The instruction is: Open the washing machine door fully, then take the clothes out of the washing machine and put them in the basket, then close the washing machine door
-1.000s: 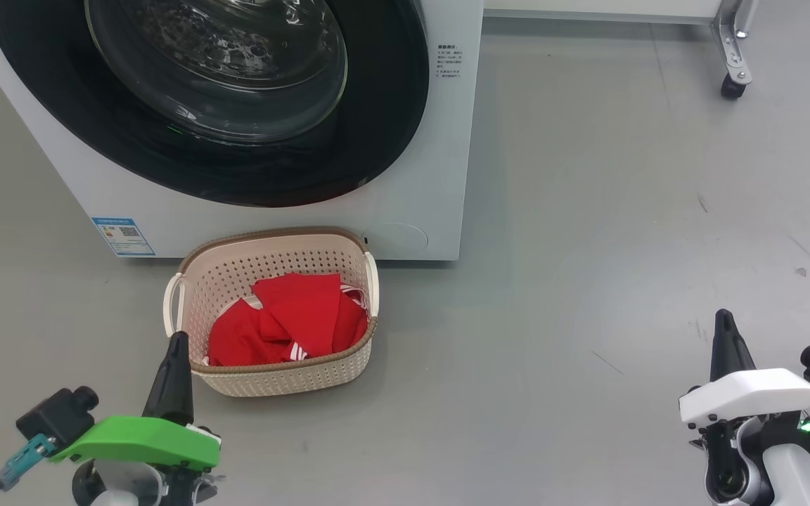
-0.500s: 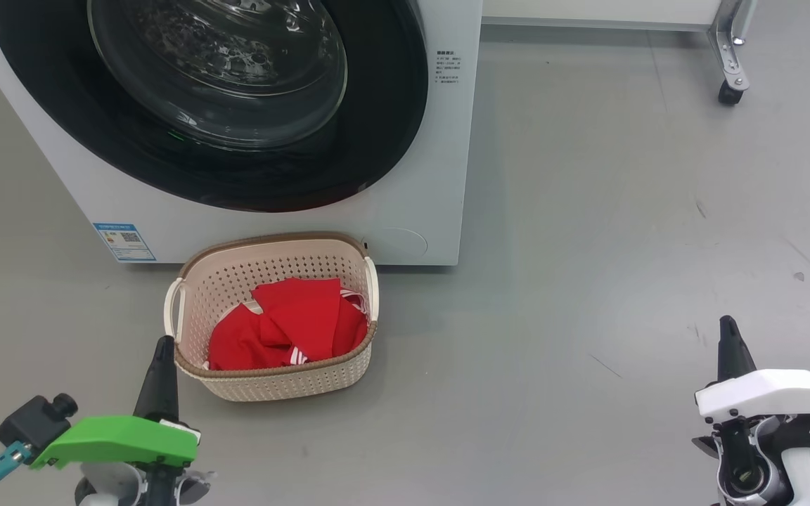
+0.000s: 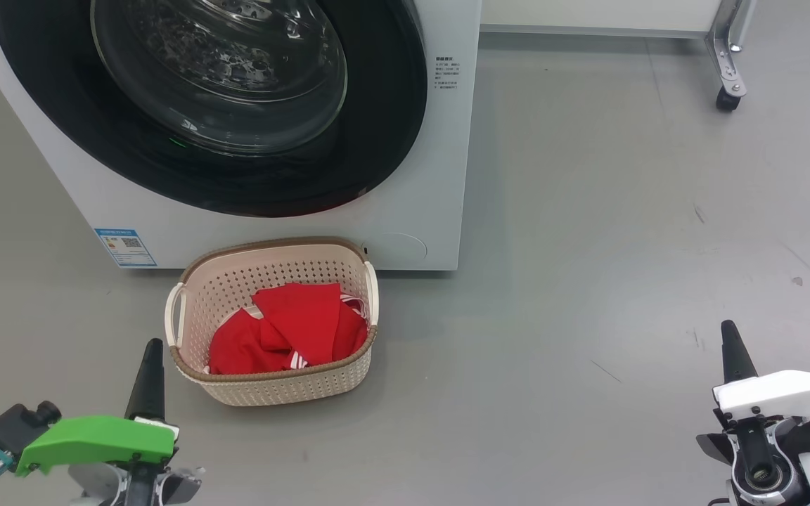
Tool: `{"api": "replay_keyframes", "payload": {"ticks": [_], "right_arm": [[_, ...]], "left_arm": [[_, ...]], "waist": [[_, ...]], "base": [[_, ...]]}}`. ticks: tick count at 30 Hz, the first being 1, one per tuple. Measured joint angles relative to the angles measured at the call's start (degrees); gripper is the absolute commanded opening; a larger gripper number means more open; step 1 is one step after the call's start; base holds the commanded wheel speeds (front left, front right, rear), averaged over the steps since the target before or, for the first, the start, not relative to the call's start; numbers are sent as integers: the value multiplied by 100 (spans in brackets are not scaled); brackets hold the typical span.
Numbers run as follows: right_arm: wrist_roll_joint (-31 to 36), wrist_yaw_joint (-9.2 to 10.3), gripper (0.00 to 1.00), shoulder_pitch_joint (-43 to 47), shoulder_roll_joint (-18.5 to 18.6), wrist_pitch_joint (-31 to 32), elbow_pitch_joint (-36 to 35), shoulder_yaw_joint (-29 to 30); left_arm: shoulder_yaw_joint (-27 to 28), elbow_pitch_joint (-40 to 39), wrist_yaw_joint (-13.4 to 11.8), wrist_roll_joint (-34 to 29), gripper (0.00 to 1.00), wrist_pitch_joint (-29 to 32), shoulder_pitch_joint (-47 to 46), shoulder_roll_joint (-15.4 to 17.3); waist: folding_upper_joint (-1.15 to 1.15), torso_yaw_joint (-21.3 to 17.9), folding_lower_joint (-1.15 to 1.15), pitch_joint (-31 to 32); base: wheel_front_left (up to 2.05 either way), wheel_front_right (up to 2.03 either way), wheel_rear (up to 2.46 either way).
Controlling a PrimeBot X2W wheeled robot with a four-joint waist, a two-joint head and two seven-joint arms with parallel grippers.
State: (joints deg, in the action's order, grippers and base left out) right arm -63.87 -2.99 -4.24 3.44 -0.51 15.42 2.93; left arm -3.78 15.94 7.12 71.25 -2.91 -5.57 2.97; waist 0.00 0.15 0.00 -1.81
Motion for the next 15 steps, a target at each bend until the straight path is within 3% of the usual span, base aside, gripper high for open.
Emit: {"api": "replay_keyframes", "payload": {"ticks": [15], "right_arm": [[-1117,-166,0,0,-49,299,16,212]], "left_arm": [[200,1,0,957,0,286,3,20]], "waist": [[0,-7,0,69]], "base": [[0,0,0]]}}
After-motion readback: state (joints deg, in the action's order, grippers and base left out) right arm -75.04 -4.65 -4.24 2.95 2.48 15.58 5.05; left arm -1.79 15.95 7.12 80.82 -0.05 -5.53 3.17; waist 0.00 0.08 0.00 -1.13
